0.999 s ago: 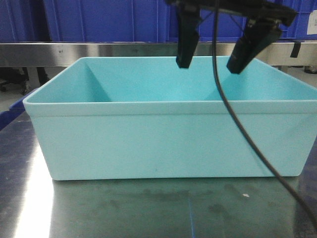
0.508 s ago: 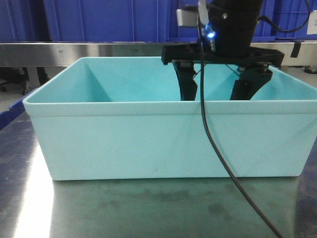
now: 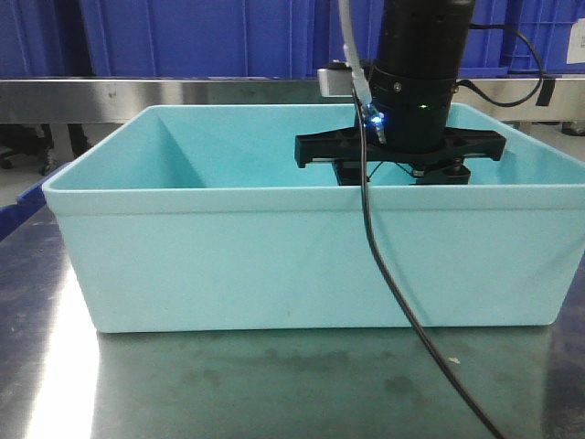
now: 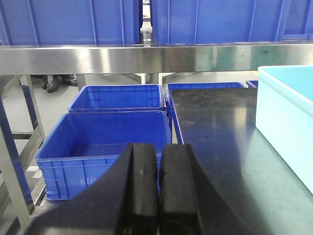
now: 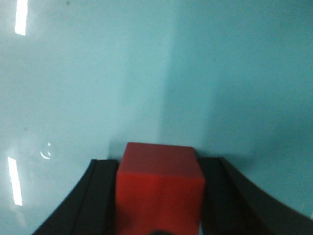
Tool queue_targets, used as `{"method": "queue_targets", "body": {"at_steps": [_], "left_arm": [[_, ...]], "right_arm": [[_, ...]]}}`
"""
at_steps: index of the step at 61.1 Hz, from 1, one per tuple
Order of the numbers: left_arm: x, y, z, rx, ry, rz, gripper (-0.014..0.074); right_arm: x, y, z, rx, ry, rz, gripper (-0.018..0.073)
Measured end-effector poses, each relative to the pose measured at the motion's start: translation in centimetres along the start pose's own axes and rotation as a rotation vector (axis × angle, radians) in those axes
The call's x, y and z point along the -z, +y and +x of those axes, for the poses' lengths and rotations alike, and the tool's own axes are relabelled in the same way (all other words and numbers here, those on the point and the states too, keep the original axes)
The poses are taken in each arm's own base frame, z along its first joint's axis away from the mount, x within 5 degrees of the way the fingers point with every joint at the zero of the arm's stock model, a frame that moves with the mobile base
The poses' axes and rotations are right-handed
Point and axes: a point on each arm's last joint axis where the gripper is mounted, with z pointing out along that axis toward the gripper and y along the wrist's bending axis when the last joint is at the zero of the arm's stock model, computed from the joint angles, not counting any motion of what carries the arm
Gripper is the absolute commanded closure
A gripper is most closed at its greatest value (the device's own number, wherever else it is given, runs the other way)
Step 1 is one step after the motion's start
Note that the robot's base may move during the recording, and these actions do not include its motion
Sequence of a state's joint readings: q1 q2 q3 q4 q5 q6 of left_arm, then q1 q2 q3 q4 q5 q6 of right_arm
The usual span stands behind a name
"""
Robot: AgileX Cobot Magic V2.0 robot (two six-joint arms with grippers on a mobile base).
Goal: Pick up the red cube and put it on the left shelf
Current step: 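Lower the right gripper into the teal bin and close on the red cube, then lift the red cube out of the teal bin with the right gripper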
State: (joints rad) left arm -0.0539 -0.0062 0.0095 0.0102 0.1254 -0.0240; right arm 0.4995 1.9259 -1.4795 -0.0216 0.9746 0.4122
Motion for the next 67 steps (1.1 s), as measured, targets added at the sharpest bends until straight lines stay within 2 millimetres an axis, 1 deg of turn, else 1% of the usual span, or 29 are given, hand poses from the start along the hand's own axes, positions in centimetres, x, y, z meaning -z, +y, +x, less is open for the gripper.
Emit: {"method": "queue_targets", "body": {"at_steps": [3, 9, 16, 23, 29, 33, 35, 40, 41, 43, 44, 48, 52, 57, 61, 65, 66, 67], "left_arm": [[0.0, 0.0, 0.0, 0.000, 0.000, 0.000, 0.0495], [0.0, 0.0, 0.0, 0.000, 0.000, 0.000, 0.0495], [0.0, 0.0, 0.0, 0.000, 0.000, 0.000, 0.0495], [0.0, 0.0, 0.0, 0.000, 0.000, 0.000, 0.0495], [0.0, 0.0, 0.0, 0.000, 0.000, 0.000, 0.0495], [0.0, 0.0, 0.0, 0.000, 0.000, 0.000, 0.0495], [0.0, 0.0, 0.0, 0.000, 0.000, 0.000, 0.0495], [0.0, 0.0, 0.0, 0.000, 0.000, 0.000, 0.0495], [0.0, 0.0, 0.0, 0.000, 0.000, 0.000, 0.0495], [0.0, 0.0, 0.0, 0.000, 0.000, 0.000, 0.0495], [0.0, 0.0, 0.0, 0.000, 0.000, 0.000, 0.0495], [0.0, 0.0, 0.0, 0.000, 0.000, 0.000, 0.0495], [0.0, 0.0, 0.0, 0.000, 0.000, 0.000, 0.0495], [0.0, 0.0, 0.0, 0.000, 0.000, 0.000, 0.0495], [0.0, 0.0, 0.0, 0.000, 0.000, 0.000, 0.0495], [0.0, 0.0, 0.0, 0.000, 0.000, 0.000, 0.0495], [0.0, 0.0, 0.0, 0.000, 0.000, 0.000, 0.0495], [0.0, 0.0, 0.0, 0.000, 0.000, 0.000, 0.0495]], "right_arm": [[0.0, 0.0, 0.0, 0.000, 0.000, 0.000, 0.0409], [0.2, 0.0, -0.1, 0.000, -0.007, -0.003, 0.0405], [2.0, 0.1, -0.4, -0.001, -0.056, -0.023, 0.0405], [5.3, 0.0, -0.3, 0.008, -0.143, -0.057, 0.0405], [9.3, -0.3, 0.3, 0.049, -0.237, -0.088, 0.0405], [12.0, -0.5, 1.1, 0.092, -0.302, -0.107, 0.0405], [13.4, -0.7, 1.8, 0.113, -0.334, -0.117, 0.0405], [15.9, -1.3, 3.5, 0.168, -0.388, -0.127, 0.0405], [16.7, -1.5, 4.0, 0.177, -0.407, -0.131, 0.0405], [17.3, -1.9, 4.8, 0.193, -0.423, -0.133, 0.0405], [18.1, -2.1, 5.4, 0.205, -0.444, -0.137, 0.0405], [19.3, -2.9, 7.2, 0.237, -0.479, -0.139, 0.0405], [20.8, -4.0, 9.5, 0.260, -0.541, -0.150, 0.0405], [21.9, -5.3, 12.5, 0.278, -0.610, -0.164, 0.0405], [22.1, -6.3, 14.6, 0.283, -0.648, -0.172, 0.0405], [22.5, -7.4, 17.2, 0.286, -0.713, -0.188, 0.0405], [22.2, -7.6, 17.7, 0.286, -0.717, -0.189, 0.0405], [22.4, -7.9, 18.4, 0.287, -0.739, -0.194, 0.0405]]}}
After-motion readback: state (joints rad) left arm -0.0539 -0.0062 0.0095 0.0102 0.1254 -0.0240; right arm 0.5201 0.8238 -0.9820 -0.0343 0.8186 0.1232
